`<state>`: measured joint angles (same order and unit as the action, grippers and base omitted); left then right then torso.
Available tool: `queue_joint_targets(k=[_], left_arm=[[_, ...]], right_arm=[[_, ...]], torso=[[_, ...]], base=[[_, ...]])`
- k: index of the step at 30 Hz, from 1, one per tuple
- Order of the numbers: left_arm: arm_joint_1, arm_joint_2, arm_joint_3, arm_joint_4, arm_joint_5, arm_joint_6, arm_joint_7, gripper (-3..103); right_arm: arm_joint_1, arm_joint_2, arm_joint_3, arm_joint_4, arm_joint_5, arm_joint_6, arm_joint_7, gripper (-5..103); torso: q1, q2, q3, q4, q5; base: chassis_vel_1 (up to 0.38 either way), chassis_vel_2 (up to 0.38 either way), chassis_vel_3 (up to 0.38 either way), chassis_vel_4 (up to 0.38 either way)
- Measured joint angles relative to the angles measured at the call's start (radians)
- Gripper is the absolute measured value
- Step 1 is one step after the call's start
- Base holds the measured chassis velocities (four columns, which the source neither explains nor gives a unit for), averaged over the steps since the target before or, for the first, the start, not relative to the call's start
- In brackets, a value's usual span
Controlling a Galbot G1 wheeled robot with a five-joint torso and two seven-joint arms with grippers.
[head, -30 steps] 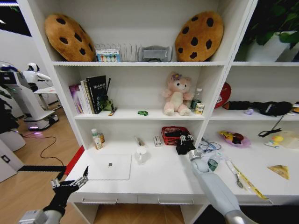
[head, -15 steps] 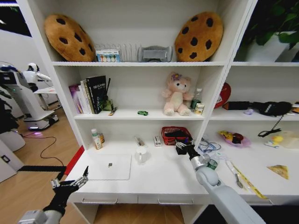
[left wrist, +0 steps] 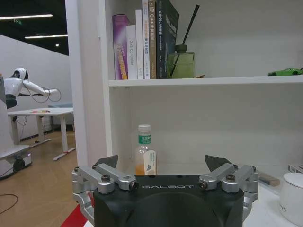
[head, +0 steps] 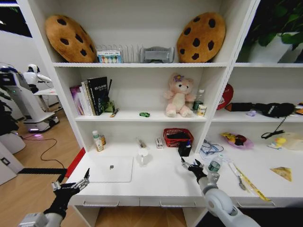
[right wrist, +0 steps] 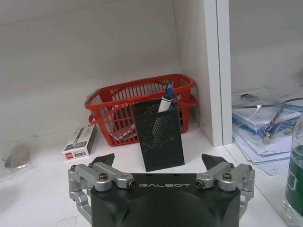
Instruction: Organize the objects on the table.
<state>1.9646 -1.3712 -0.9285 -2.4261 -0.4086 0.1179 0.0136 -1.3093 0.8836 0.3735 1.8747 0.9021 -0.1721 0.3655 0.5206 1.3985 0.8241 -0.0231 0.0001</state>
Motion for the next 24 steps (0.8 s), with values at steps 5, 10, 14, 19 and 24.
queue_joint_targets(k=[5,10,14,19,24], left_arm=[[0.000,0.000,0.000,0.000,0.000,0.000,0.000,100],[0.000,0.000,0.000,0.000,0.000,0.000,0.000,100],[0.000,0.000,0.000,0.000,0.000,0.000,0.000,100],[0.000,0.000,0.000,0.000,0.000,0.000,0.000,100],[0.000,0.000,0.000,0.000,0.000,0.000,0.000,100]], right_arm=[[0.053,-0.015,-0.006,-0.044,0.065,-0.044,0.002,100],[0.078,-0.029,-0.006,-0.086,0.093,-0.088,0.023,100],[0.081,-0.026,-0.007,-0.110,0.094,-0.097,0.022,98],[0.099,-0.018,-0.012,-0.161,0.091,-0.098,0.009,97],[0.115,-0.020,-0.017,-0.205,0.094,-0.116,-0.031,90]], torso=[[0.000,0.000,0.000,0.0002,0.0001],[0.000,0.000,0.000,-0.0001,-0.0001],[0.000,0.000,0.000,-0.0002,-0.0001],[0.000,0.000,0.000,-0.0001,0.0000],[0.000,0.000,0.000,-0.0001,-0.0001]], base=[[0.000,0.000,0.000,0.000],[0.000,0.000,0.000,0.000],[0.000,0.000,0.000,0.000],[0.000,0.000,0.000,0.000],[0.000,0.000,0.000,0.000]])
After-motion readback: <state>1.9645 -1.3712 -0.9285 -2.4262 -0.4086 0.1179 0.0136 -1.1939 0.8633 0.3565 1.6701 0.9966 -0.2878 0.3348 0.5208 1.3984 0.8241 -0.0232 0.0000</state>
